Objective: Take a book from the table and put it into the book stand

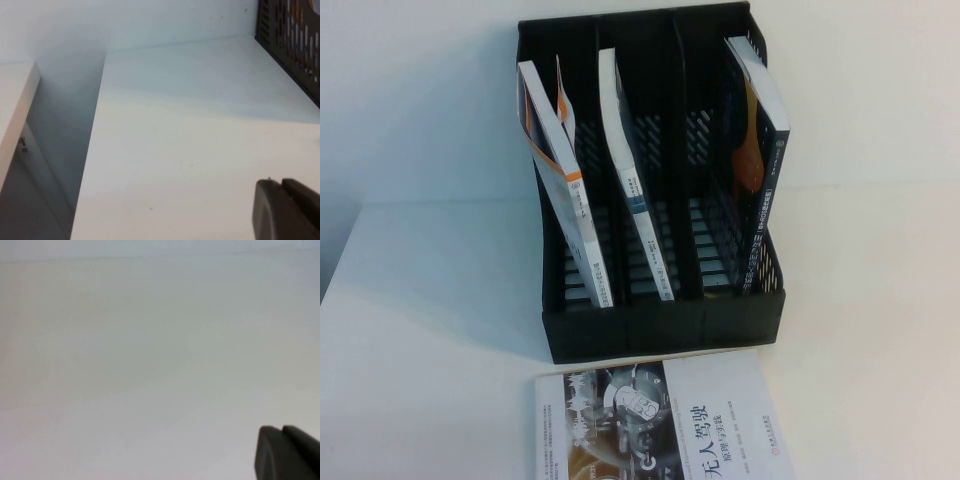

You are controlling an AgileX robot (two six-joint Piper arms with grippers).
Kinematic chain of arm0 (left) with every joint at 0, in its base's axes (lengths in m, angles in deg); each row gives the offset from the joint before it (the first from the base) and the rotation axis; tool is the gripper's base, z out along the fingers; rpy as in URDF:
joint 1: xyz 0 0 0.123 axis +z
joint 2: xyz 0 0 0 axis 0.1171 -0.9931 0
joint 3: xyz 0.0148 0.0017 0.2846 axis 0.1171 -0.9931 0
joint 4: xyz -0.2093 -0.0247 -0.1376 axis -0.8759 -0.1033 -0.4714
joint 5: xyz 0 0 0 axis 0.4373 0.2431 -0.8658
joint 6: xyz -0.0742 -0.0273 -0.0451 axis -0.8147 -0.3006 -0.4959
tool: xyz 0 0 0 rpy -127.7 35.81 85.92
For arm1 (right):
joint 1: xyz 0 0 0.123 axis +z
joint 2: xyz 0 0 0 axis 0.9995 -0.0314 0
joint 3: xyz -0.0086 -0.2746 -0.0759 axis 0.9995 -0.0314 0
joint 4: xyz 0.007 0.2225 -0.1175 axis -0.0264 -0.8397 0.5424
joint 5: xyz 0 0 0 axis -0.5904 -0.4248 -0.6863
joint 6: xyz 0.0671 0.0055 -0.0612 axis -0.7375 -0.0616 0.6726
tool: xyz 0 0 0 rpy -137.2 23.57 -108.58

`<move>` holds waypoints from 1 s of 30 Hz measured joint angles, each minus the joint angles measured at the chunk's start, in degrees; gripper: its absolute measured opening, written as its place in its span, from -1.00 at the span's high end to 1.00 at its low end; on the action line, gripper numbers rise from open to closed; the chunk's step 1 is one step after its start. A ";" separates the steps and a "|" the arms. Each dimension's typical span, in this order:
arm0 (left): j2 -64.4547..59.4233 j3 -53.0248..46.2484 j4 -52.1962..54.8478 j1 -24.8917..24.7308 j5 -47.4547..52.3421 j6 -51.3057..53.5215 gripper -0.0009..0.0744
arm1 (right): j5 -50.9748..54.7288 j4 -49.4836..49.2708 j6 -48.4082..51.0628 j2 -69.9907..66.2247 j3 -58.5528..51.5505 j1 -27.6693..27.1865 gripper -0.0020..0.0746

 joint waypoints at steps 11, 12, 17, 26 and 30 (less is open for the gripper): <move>0.00 0.00 1.42 0.00 -0.09 -2.30 0.98 | 0.00 0.00 0.00 0.00 0.00 0.00 0.95; 0.00 0.00 1.42 0.00 -0.09 -2.69 0.98 | 0.00 0.00 0.00 0.00 0.00 0.00 0.95; 0.00 0.00 1.64 0.00 -0.09 -2.94 0.98 | 0.00 0.00 0.00 0.00 0.00 0.00 0.95; 0.00 0.00 2.01 0.00 -0.09 -2.68 0.98 | 0.00 0.00 0.00 0.00 0.00 0.00 0.95; 0.00 0.00 2.01 0.00 -0.09 -2.68 0.98 | 0.00 0.00 0.00 0.00 0.00 0.00 0.95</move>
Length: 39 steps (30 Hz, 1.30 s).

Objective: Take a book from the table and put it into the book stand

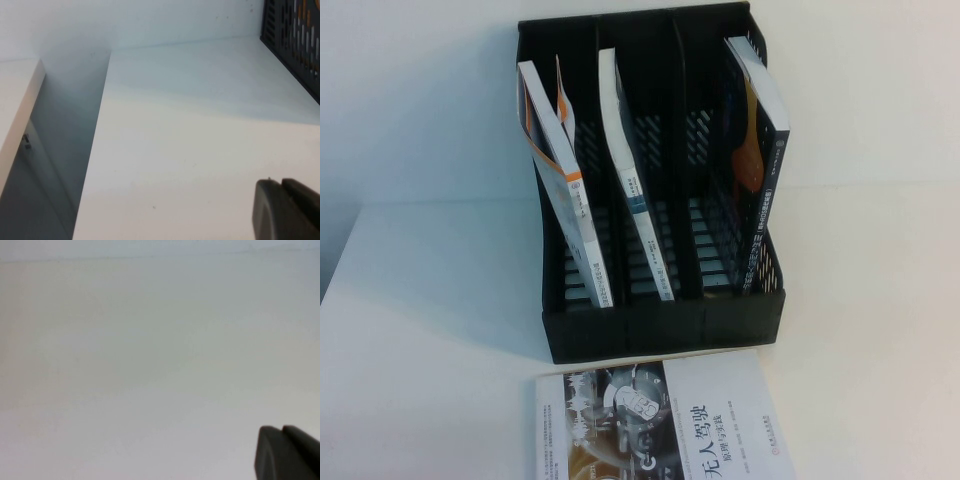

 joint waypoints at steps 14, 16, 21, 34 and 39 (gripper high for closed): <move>0.00 0.00 0.00 -2.38 0.00 1.00 0.99 | 0.00 0.00 0.00 0.00 0.00 0.00 0.95; 0.00 0.00 0.00 -2.38 0.00 1.00 0.99 | 0.00 0.00 0.00 0.00 0.00 0.00 0.95; 0.00 0.00 0.00 -2.38 0.00 1.00 0.98 | 0.00 0.00 0.00 0.00 0.00 0.00 0.95; 0.00 0.00 0.00 -2.38 0.00 1.00 0.99 | 0.00 0.00 0.00 0.00 0.00 0.00 0.95; 0.00 0.00 0.00 -2.38 0.00 1.00 0.98 | 0.00 0.00 0.00 0.00 0.00 0.00 0.95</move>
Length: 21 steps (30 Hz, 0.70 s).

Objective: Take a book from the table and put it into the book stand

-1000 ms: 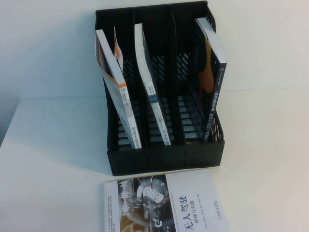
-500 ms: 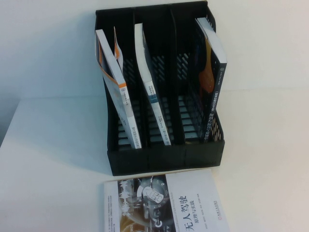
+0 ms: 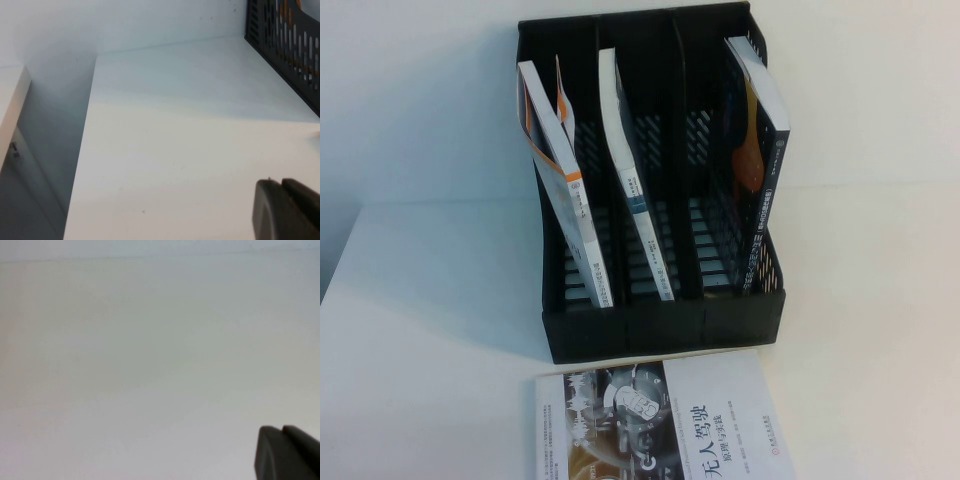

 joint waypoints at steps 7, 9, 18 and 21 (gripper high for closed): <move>0.00 0.00 0.00 0.00 0.00 0.00 0.98 | 0.00 0.00 0.00 0.00 0.00 0.00 0.95; 0.00 0.00 0.00 0.00 0.00 0.00 0.98 | 0.00 0.00 0.00 0.00 0.00 0.00 0.95; 0.00 0.00 0.00 0.00 0.00 0.00 0.98 | 0.00 -0.12 0.00 1.11 0.00 0.00 0.95; 0.00 0.00 0.00 0.00 0.00 0.00 0.98 | -0.07 -0.12 0.00 1.11 -0.15 0.00 0.95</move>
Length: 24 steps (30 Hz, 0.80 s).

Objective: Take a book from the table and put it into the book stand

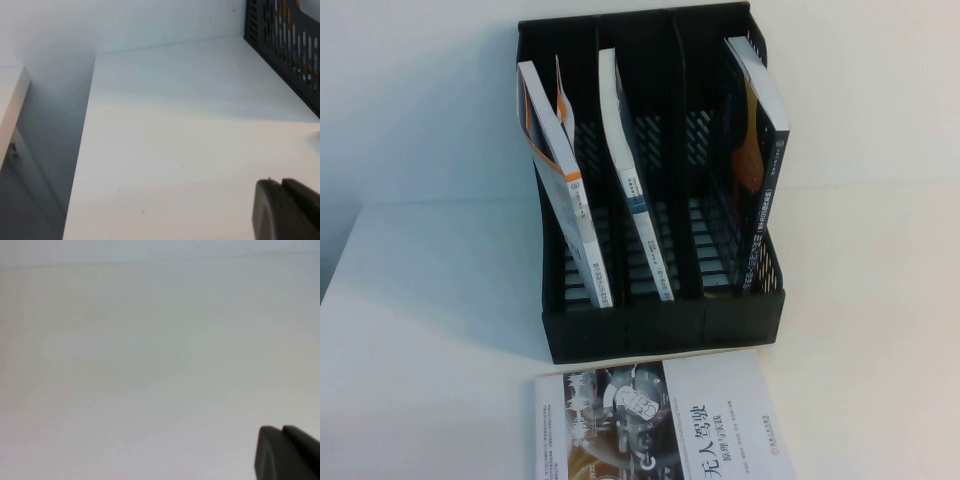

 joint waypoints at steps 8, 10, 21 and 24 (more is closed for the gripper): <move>0.00 0.00 0.00 0.00 0.00 0.00 0.98 | -1.80 0.26 0.00 0.25 -8.77 -0.57 0.95; 0.00 0.00 0.00 0.00 0.00 0.00 0.98 | -3.48 0.39 0.00 0.96 -12.61 -2.01 0.95; 0.00 0.00 0.00 0.00 0.00 0.12 0.98 | -10.72 2.13 0.00 16.86 -18.19 -15.64 0.95; 0.00 0.00 0.00 0.00 0.00 0.12 0.98 | -10.72 2.51 0.00 23.28 -18.19 -17.68 0.95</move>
